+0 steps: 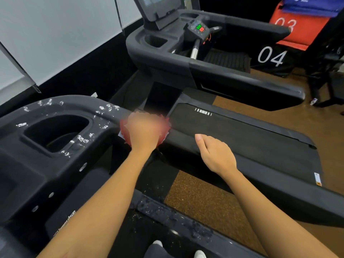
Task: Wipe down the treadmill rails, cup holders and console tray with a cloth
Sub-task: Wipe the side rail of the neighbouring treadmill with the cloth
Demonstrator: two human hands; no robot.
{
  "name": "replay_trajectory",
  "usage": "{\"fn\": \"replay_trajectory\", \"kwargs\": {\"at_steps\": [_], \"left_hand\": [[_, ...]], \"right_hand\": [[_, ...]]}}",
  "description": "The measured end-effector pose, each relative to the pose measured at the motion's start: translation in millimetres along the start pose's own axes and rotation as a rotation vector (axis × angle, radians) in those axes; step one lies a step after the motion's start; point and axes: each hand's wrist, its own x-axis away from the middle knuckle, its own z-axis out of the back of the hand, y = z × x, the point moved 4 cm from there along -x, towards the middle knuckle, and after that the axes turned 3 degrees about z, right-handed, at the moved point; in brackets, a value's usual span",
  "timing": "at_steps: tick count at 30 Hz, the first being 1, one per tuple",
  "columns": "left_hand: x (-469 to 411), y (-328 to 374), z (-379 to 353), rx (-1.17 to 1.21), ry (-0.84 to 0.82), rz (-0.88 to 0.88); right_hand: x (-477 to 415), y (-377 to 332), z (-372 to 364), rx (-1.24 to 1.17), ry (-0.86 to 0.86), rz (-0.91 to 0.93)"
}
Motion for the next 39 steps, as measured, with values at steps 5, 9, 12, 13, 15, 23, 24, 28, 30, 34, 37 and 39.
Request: {"fn": "replay_trajectory", "kwargs": {"at_steps": [5, 9, 12, 13, 15, 23, 24, 28, 30, 34, 37, 39], "left_hand": [[51.1, 49.3, -12.7, 0.119, -0.048, -0.074], [43.8, 45.0, -15.1, 0.118, -0.070, -0.218], [20.6, 25.0, -10.8, 0.053, -0.069, -0.272], [11.6, 16.7, -8.5, 0.032, -0.058, -0.258], [-5.3, 0.3, -3.1, 0.004, -0.021, -0.224], [-18.5, -14.4, 5.2, 0.122, -0.045, -0.015], [-18.7, -14.6, 10.2, 0.183, -0.051, 0.034], [-1.6, -3.8, 40.9, 0.572, -0.129, 0.174], [11.0, 4.5, 51.8, 0.837, -0.258, 0.293], [30.1, 16.6, 49.4, 1.192, -0.499, 0.492], [41.1, 7.7, 45.2, 1.183, -0.572, 0.544], [43.0, -7.6, 51.4, 1.176, -0.546, 0.594]], "right_hand": [[-1.3, -1.6, -0.4, 0.001, -0.011, -0.026], [0.3, -3.2, 0.8, -0.008, -0.021, -0.048], [2.5, -3.4, 3.3, 0.001, -0.036, -0.067], [3.7, -3.4, 3.6, 0.001, -0.042, -0.074], [4.9, -2.7, 3.6, 0.002, -0.038, -0.097], [-4.1, -8.8, 4.7, -0.267, 0.046, -0.249], [-4.5, -14.8, 4.8, -0.333, 0.088, -0.240], [-7.4, -63.7, -2.8, -0.646, 0.121, -0.167], [-9.0, -96.2, -10.3, -0.865, 0.017, -0.083], [-15.5, -130.4, -23.1, -1.055, -0.111, -0.011], [-21.9, -130.3, -30.3, -1.103, -0.144, -0.139], [-29.7, -129.0, -32.6, -1.136, -0.144, -0.175]]}}
